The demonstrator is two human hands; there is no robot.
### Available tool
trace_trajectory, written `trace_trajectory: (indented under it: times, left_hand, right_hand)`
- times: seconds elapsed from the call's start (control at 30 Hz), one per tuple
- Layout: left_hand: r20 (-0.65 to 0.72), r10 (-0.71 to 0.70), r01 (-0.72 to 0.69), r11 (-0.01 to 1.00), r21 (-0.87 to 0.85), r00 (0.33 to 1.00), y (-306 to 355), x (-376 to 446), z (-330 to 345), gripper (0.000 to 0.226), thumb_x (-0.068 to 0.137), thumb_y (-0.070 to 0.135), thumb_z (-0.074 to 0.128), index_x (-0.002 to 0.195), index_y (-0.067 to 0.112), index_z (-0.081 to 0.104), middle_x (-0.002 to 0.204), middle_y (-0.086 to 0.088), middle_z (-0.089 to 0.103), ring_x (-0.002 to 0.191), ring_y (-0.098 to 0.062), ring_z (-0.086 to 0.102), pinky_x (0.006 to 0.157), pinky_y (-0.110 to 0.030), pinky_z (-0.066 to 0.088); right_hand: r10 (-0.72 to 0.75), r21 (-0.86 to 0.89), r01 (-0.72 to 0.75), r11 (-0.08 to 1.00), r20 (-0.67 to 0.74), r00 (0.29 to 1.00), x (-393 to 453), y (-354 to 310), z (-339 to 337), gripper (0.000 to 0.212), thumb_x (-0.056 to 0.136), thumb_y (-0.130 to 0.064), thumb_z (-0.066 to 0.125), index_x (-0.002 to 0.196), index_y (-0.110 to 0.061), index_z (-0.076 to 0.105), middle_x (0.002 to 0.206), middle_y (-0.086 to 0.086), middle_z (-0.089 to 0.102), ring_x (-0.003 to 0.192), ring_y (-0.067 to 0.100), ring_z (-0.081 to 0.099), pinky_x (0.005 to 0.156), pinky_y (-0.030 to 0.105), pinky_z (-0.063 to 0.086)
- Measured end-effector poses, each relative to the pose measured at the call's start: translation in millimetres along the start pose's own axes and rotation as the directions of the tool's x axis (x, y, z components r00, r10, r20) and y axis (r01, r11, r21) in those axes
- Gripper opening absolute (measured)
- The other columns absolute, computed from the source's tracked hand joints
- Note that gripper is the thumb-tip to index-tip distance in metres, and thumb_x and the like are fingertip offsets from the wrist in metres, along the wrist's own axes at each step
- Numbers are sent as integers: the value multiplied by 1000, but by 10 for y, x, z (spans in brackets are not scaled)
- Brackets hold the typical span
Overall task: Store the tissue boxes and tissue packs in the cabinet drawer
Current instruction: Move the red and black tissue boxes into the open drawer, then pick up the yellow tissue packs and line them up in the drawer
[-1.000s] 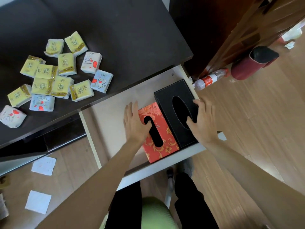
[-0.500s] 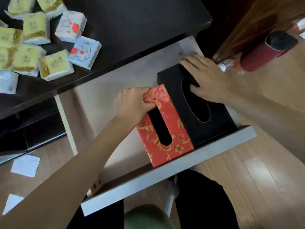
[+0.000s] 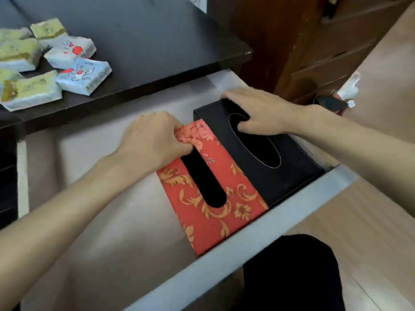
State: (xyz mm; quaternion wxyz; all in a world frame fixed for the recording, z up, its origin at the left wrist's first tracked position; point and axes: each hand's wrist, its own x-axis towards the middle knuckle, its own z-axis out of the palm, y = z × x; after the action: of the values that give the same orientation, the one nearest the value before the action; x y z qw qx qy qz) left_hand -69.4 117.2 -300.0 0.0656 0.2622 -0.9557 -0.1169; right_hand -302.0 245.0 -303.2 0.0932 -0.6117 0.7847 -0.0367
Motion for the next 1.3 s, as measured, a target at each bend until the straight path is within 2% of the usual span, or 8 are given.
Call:
trace_trajectory:
  times: [0.2,0.37,0.5,0.8,0.93,1.07,1.17,1.3]
  left_hand:
    - [64,4,-2,999,-32,998,59,-44,-42,33,77,44,67,69,13,59,69,-6,61,73,-32,58,55,-35,38]
    - [89,57,-36,973,-229,994,66,-302,-245,51,88,29,66,136,13,57,129,-7,64,114,-26,61,96,-35,47]
    - [24,79,-66,935,-347,997,-44,-519,-464,31,88,27,65,118,19,69,109,0,72,99,-19,67,94,-39,50]
    - [-106,-77,43,957,-287,991,-705,-926,-943,16,82,33,60,85,30,75,84,17,74,85,-7,68,83,-37,55]
    - [-313,-244,124,926,-357,918,-1330,-1048,-1110,15,86,33,59,83,34,74,86,18,72,86,-6,66,81,-34,54]
    - [-452,-382,214,901,-378,806,-1930,-1085,-1169,21,87,26,59,102,27,75,101,11,73,96,-8,63,80,-29,48]
    - [-596,-251,231,967,-111,763,-2281,-1070,-1200,28,86,22,60,110,19,73,113,1,70,107,-20,58,90,-35,45]
    - [-584,-343,282,939,-196,736,-2565,-874,-1371,36,86,31,56,118,21,69,122,-2,65,111,-24,56,89,-38,45]
  right_hand:
    - [203,88,-201,976,-9,979,-51,-255,36,59,83,-11,51,141,-17,46,146,10,51,136,33,46,108,50,43]
    - [295,65,-297,953,30,955,-290,-539,-61,57,88,-2,45,144,-13,50,151,10,48,143,32,41,112,51,40]
    - [339,102,-337,936,-4,941,-382,-716,-183,50,91,-13,48,136,-29,60,146,3,58,133,30,53,106,41,45]
    - [262,598,-6,802,-342,902,103,-1530,-384,21,86,-10,66,87,-28,77,76,-6,78,81,11,75,81,31,57]
    - [231,690,126,713,-400,887,633,-2077,-537,19,85,-9,69,85,-25,78,80,-4,78,76,8,72,76,28,54]
    - [98,605,221,765,-448,889,1175,-2553,-591,21,92,-12,65,89,-28,79,92,-8,78,89,6,72,79,25,56]
    - [21,522,240,819,-445,895,1562,-2762,-584,25,95,-15,60,91,-33,77,99,-13,76,96,5,68,69,21,51]
    - [-22,463,224,858,-402,915,2053,-2977,-556,20,97,-17,60,98,-32,73,114,-6,73,111,13,64,94,35,52]
